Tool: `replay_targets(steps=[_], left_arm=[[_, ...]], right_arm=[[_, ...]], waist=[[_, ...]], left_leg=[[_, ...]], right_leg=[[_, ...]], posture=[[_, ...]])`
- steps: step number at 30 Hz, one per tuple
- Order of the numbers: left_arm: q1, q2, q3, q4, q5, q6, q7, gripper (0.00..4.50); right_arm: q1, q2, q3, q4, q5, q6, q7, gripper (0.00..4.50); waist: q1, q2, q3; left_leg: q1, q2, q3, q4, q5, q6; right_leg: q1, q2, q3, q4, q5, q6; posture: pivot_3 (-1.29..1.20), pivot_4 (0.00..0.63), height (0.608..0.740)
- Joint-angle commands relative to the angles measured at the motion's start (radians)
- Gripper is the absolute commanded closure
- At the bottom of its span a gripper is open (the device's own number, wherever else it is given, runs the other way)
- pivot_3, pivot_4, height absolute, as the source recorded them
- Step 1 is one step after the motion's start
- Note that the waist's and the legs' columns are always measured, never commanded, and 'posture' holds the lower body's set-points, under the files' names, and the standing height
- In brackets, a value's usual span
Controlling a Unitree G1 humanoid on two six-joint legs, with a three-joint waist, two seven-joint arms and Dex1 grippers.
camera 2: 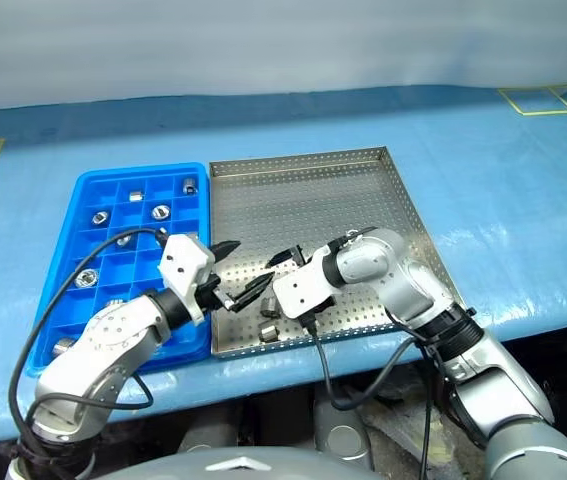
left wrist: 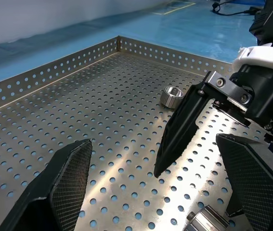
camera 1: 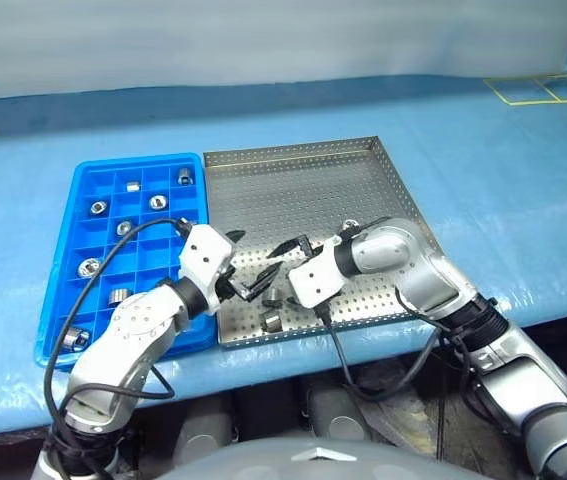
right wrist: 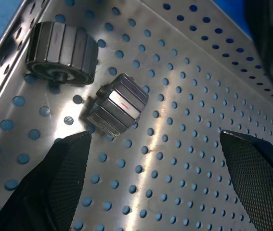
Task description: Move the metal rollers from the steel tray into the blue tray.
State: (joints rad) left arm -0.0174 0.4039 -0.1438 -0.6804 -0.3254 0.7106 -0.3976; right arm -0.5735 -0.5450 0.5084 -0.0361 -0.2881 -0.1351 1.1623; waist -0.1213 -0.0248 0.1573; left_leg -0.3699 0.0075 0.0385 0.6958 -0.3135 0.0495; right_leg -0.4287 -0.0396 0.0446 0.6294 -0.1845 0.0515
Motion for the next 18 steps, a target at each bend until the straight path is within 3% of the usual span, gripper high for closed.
replay_targets(steps=[1, 18], left_arm=[[0.002, 0.014, 0.044, -0.02, -0.005, -0.01, 0.001, 0.03], [0.017, 0.074, 0.22, -0.044, -0.046, 0.006, -0.003, 0.03]], right_arm=[[-0.008, 0.004, -0.038, -0.019, 0.037, 0.023, -0.018, 0.0], [0.043, 0.117, -0.1, -0.164, 0.199, 0.256, -0.115, 0.0]], waist=[[0.0, 0.0, 0.0], [0.0, 0.001, 0.0]], left_leg=[[0.0, 0.0, 0.0, 0.0, 0.0, 0.0], [-0.003, -0.001, -0.006, 0.0, 0.0, -0.001]], right_leg=[[0.0, 0.0, 0.0, 0.0, 0.0, 0.0], [-0.001, -0.003, -0.006, 0.0, 0.0, 0.0]], posture=[[-0.2, 0.15, 0.74], [-0.19, 0.15, 0.74]])
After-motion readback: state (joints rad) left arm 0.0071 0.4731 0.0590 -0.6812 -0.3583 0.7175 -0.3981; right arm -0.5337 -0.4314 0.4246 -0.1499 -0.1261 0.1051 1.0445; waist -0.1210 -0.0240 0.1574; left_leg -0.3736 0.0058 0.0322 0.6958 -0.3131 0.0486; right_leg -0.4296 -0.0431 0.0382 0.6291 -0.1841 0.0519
